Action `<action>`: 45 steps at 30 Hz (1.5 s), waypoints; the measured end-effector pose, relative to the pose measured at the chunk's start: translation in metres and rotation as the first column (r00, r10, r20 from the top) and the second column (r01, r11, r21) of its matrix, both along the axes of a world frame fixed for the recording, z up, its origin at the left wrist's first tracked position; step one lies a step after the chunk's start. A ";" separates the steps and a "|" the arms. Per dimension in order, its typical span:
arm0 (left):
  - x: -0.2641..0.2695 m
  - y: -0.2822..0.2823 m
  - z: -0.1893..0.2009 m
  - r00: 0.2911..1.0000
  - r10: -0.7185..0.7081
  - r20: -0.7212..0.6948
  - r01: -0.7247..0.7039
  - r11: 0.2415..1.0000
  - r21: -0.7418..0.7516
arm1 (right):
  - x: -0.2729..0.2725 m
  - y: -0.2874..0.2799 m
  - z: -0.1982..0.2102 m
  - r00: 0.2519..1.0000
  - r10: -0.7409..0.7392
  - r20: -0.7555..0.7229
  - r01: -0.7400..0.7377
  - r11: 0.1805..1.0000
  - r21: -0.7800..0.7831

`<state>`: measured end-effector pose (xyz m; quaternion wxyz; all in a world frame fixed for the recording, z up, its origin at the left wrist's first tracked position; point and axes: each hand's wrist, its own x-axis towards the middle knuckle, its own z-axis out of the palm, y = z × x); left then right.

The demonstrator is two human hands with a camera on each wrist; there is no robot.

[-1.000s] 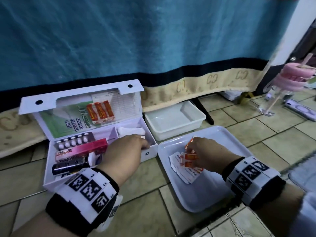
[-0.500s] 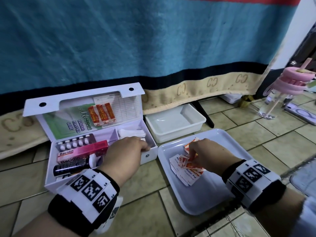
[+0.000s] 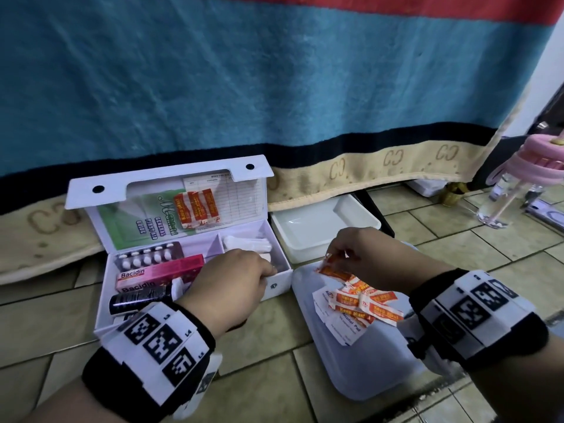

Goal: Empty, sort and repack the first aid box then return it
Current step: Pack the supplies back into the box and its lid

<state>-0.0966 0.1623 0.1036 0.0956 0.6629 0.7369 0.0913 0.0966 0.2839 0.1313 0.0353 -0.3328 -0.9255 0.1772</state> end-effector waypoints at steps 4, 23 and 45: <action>-0.011 -0.011 0.019 0.998 0.046 0.038 -0.049 0.995 0.083 | -0.024 -0.001 0.006 0.993 0.026 -0.113 -0.033 0.998 -0.056; -0.094 -0.012 0.046 0.956 0.277 -0.100 -0.246 0.938 0.243 | -0.161 0.022 0.045 0.704 -0.053 -0.708 -0.092 0.982 -0.165; -0.086 -0.014 0.048 0.958 0.281 -0.054 -0.268 0.947 0.176 | -0.179 0.020 0.046 0.988 0.133 0.077 -0.142 0.983 0.121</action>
